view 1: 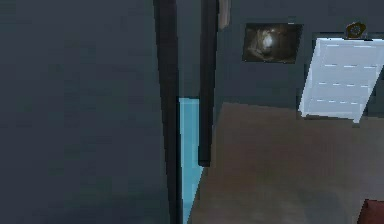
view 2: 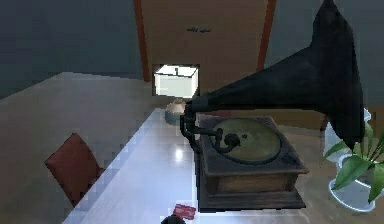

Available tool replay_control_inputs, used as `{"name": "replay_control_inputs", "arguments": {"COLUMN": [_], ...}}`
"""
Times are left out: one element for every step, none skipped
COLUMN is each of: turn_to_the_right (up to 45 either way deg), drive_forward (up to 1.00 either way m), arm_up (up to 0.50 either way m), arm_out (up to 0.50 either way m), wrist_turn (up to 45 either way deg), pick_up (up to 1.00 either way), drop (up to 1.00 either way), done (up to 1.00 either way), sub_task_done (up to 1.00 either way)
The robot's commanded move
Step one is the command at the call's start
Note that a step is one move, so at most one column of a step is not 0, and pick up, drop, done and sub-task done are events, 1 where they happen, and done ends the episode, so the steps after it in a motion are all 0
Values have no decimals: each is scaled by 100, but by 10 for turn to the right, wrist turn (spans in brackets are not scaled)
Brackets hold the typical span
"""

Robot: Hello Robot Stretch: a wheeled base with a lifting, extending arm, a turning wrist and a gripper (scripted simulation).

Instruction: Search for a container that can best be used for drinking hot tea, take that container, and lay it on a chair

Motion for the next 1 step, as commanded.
{"name": "replay_control_inputs", "arguments": {"turn_to_the_right": [0], "drive_forward": [0], "arm_up": [26], "arm_out": [0], "wrist_turn": [0], "pick_up": [0], "drop": [0], "done": [0], "sub_task_done": [0]}}
